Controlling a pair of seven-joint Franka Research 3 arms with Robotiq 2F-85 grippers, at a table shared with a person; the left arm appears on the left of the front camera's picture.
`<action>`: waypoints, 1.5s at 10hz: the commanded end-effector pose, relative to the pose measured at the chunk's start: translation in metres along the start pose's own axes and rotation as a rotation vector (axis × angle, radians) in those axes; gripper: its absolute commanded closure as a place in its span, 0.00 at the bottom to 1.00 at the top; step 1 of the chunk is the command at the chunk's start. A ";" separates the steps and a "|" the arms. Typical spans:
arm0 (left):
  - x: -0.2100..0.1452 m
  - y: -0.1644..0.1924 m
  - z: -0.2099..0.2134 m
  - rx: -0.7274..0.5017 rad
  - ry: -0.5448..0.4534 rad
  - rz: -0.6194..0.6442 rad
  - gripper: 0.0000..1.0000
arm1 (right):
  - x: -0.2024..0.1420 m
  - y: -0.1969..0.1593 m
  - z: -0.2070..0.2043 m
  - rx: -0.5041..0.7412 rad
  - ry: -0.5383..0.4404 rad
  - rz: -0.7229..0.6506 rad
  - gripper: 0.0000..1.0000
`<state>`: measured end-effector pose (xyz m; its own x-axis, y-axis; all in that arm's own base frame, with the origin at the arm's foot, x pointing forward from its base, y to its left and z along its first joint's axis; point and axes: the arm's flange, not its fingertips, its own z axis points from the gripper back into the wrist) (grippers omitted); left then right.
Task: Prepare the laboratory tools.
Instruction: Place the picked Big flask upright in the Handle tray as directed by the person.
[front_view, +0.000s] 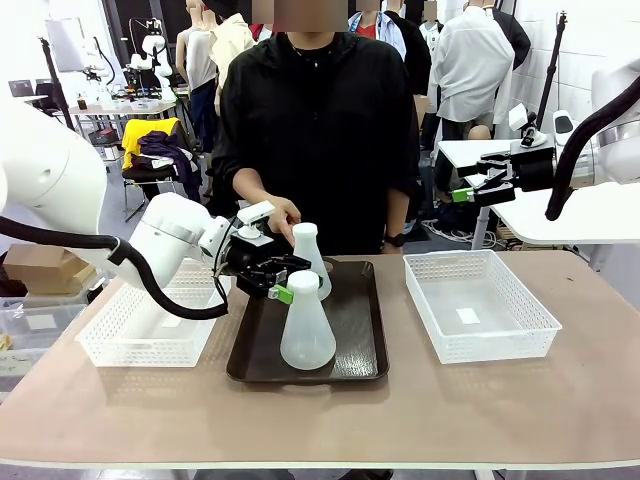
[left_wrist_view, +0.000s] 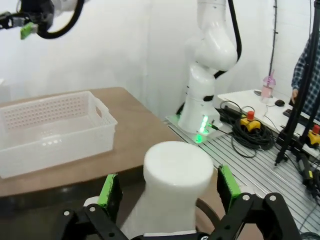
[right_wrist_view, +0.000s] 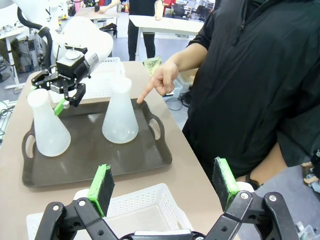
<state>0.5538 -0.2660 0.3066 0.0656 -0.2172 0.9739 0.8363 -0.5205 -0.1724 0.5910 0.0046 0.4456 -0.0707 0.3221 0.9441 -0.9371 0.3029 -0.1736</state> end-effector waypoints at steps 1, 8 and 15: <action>0.010 0.001 0.004 -0.029 0.067 0.037 0.00 | 0.000 0.000 -0.002 0.004 0.006 -0.003 0.00; 0.014 -0.002 0.012 0.003 0.070 0.009 0.00 | 0.000 0.000 -0.002 0.004 0.006 -0.003 0.00; 0.014 -0.002 0.012 0.003 0.070 0.009 0.00 | 0.000 0.000 -0.002 0.004 0.006 -0.003 0.00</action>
<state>0.5583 -0.2575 0.3208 0.0312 -0.2871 0.9574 0.8323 -0.5229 -0.1840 0.5910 0.0046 0.4456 -0.0707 0.3221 0.9441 -0.9371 0.3029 -0.1736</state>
